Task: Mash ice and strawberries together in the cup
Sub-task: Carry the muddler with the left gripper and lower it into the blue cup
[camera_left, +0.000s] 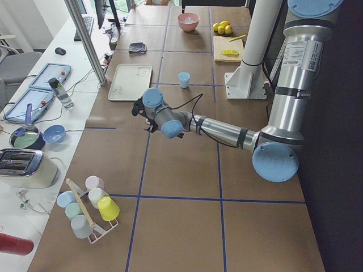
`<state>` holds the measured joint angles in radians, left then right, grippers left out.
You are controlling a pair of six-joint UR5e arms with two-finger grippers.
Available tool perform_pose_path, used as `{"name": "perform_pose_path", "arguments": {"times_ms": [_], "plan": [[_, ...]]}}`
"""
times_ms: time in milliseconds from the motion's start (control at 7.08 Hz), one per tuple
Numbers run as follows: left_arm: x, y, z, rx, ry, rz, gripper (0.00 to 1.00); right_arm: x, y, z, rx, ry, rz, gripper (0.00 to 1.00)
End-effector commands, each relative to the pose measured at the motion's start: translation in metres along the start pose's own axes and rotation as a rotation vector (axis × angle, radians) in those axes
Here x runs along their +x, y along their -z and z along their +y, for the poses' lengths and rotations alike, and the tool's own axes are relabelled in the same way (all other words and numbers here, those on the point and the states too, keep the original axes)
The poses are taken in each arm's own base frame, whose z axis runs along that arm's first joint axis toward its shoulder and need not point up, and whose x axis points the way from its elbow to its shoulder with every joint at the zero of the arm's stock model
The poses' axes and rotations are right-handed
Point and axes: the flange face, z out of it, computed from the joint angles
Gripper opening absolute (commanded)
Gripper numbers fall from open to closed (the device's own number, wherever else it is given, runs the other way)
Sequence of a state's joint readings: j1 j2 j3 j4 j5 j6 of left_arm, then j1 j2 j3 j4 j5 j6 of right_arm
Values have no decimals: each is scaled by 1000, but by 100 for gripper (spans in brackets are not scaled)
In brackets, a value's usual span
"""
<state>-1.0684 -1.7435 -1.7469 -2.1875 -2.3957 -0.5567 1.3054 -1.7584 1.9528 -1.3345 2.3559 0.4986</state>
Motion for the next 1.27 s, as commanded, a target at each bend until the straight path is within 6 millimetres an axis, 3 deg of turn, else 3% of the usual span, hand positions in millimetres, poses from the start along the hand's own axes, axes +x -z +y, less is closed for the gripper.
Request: {"name": "perform_pose_path", "arguments": {"times_ms": [0,141,283,424,706,848,989,1130], "plan": [[168,-6,-46,103,-261,145,0,0,0,-1,1,0,1,100],[237,-14,-69,157,-359,202,0,0,-1,-1,0,-1,1,100],[271,-16,-74,281,-422,196,0,1,-1,-1,-1,0,2,99],[302,-29,-62,457,-471,212,0,2,-2,-1,-2,-1,2,100],[366,-80,-20,721,-422,193,1,3,-2,-1,-2,-3,3,100],[394,-101,-21,810,-395,213,0,2,-1,-1,-1,-1,1,100],[402,-112,-31,864,-408,242,0,2,-1,-1,-2,-2,1,100],[394,-119,-27,910,-425,269,2,3,-2,-1,-2,-3,3,100]]}}
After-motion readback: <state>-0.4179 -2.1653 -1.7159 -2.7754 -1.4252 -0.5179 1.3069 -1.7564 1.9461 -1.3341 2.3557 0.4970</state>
